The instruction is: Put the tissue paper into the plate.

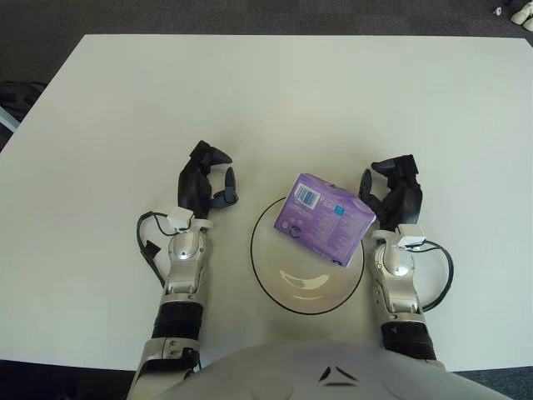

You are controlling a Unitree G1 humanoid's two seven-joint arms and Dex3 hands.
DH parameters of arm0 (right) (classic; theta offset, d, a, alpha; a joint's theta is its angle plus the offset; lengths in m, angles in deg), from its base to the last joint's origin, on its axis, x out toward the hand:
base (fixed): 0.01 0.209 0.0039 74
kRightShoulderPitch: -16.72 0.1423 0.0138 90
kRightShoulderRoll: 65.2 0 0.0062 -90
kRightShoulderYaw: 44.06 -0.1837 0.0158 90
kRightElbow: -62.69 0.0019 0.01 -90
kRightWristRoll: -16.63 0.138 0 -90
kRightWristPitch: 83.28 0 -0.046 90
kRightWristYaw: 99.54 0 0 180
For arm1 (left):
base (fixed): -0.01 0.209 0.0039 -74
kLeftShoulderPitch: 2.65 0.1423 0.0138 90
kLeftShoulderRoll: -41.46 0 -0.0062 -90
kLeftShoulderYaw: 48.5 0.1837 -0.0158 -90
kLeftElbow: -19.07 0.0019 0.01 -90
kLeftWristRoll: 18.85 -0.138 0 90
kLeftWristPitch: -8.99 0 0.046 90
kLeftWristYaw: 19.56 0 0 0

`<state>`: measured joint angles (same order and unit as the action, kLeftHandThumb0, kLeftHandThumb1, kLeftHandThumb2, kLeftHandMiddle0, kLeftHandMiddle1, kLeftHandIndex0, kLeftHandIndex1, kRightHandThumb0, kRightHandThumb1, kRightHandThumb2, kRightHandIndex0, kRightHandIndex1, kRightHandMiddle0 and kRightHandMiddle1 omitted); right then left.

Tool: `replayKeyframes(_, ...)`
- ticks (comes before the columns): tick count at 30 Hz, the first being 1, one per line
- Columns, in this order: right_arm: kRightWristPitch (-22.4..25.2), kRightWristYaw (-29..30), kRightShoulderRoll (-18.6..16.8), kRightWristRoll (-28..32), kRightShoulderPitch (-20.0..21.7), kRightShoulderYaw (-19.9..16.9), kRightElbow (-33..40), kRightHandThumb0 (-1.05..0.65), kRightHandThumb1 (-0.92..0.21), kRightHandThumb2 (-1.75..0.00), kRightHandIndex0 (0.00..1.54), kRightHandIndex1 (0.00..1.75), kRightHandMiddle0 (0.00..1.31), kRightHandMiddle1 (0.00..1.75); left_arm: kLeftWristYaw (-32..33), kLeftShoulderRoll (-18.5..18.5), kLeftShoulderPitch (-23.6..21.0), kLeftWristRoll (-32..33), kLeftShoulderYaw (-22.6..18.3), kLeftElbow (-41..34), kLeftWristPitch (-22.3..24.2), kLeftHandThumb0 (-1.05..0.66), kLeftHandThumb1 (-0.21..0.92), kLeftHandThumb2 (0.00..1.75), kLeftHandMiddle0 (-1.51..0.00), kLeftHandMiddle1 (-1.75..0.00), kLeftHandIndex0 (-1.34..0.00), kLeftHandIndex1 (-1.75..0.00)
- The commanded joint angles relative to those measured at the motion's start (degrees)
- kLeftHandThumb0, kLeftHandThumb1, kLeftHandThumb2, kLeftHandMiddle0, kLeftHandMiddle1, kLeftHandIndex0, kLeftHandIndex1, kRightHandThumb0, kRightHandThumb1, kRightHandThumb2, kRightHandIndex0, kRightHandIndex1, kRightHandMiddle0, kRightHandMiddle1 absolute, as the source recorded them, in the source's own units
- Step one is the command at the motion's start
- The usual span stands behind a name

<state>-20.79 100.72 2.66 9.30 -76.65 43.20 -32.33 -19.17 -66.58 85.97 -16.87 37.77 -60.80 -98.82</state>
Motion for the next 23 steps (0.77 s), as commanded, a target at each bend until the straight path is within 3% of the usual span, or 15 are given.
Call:
replayKeyframes(1, 0.3, 1.0, 0.2, -1.3, -2.7, -1.2, -4.2, -0.43, -0.48, -1.12, 0.68, 1.45, 0.48, 1.75, 0.3, -0.2, 5.3, 0.0, -0.1, 3.5, 2.7, -0.46, 0.37, 1.27, -0.99, -1.75, -0.57, -1.75)
replayKeyframes(13, 1.2, -0.3, -1.3, 2.9, -3.2, -1.1, -3.6, -0.43, -0.49, -1.11, 0.66, 1.44, 0.47, 1.75, -0.4, 0.4, 5.2, -0.1, 0.1, 3.7, 2.4, -0.47, 0.35, 1.28, -1.02, -1.75, -0.58, -1.75)
replayKeyframes(23, 0.8, -0.7, -1.2, 2.7, -3.5, -0.9, -4.2, -0.42, -0.50, -1.09, 0.65, 1.41, 0.47, 1.75, 0.0, 0.0, 4.9, 0.2, -0.1, 3.8, 2.8, -0.47, 0.35, 1.29, -1.02, -1.75, -0.59, -1.75)
